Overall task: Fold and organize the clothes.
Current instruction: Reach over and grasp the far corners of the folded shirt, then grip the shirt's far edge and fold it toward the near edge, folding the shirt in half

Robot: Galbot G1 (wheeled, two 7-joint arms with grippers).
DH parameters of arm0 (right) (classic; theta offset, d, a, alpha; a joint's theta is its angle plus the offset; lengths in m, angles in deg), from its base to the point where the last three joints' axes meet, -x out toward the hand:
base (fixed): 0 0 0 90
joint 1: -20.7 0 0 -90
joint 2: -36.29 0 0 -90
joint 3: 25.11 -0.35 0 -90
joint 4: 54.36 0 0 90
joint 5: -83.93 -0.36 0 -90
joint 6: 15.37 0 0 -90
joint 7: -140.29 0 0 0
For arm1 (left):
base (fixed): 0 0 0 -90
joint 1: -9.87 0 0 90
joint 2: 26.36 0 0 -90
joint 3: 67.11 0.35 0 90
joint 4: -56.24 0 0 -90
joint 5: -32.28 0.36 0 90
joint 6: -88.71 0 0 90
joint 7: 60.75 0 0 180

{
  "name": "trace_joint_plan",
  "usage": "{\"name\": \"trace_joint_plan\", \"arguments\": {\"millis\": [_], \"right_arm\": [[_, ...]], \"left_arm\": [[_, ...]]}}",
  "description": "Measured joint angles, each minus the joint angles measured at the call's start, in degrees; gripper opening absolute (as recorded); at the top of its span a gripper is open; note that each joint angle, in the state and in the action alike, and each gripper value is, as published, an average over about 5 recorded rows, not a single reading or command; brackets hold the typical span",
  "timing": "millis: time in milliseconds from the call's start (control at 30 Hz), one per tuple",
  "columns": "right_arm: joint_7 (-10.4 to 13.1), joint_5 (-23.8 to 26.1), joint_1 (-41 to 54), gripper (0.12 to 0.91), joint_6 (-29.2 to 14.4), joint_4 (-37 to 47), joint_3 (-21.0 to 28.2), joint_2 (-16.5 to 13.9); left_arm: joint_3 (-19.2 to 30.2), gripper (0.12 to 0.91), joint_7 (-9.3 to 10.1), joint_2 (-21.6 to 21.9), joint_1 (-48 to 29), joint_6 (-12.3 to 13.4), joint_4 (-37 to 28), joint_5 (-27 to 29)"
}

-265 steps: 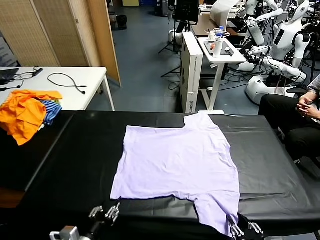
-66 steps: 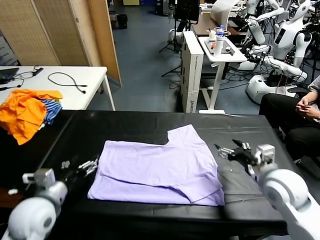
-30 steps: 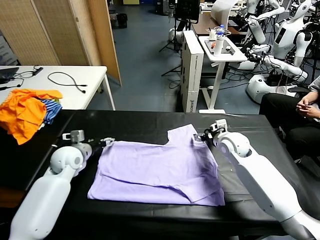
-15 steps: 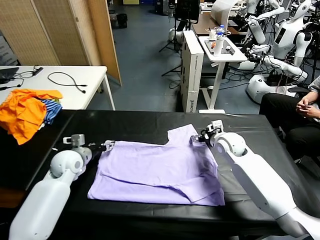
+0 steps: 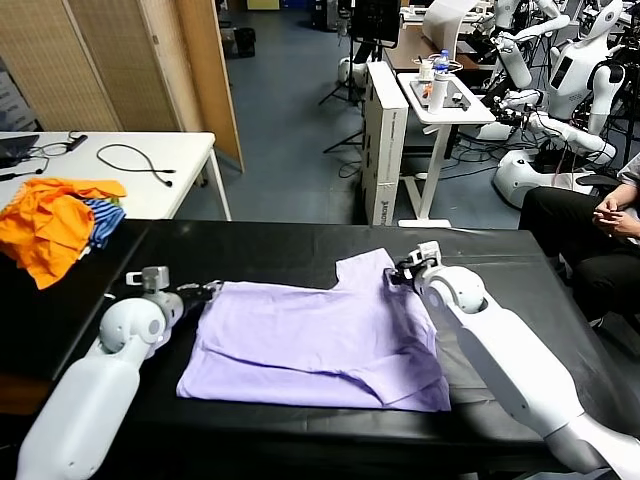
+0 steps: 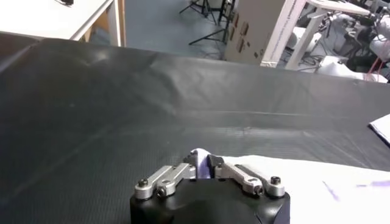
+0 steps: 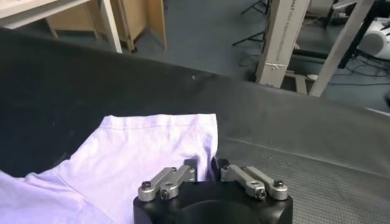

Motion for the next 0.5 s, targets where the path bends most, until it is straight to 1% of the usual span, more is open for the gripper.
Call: {"name": "trace_joint_plan", "arguments": {"millis": [67, 167, 267, 400, 500], "right_arm": [[0.0, 0.0, -0.3, 0.143, 0.0, -0.3, -0.4, 0.0], [0.1, -0.5, -0.9, 0.140, 0.0, -1.0, -1.2, -0.1], [0.1, -1.6, -1.7, 0.140, -0.5, -2.1, -2.1, -0.6], [-0.1, -2.9, -3.1, 0.140, -3.2, -4.7, -3.7, -1.6], [0.1, -3.8, -4.4, 0.140, -4.2, -7.1, -5.0, -2.6]], "left_arm": [[0.0, 0.167, -0.10, -0.1, 0.1, 0.0, 0.1, 0.1], [-0.1, 0.145, -0.11, -0.3, 0.3, 0.2, 0.7, 0.0], [-0.5, 0.146, 0.03, -0.2, 0.7, 0.9, 1.5, -0.3], [-1.5, 0.146, 0.62, 0.0, 1.9, 1.7, 3.1, -1.4], [-2.7, 0.146, 0.73, 0.5, 3.3, 2.0, 5.0, -2.1]]}}
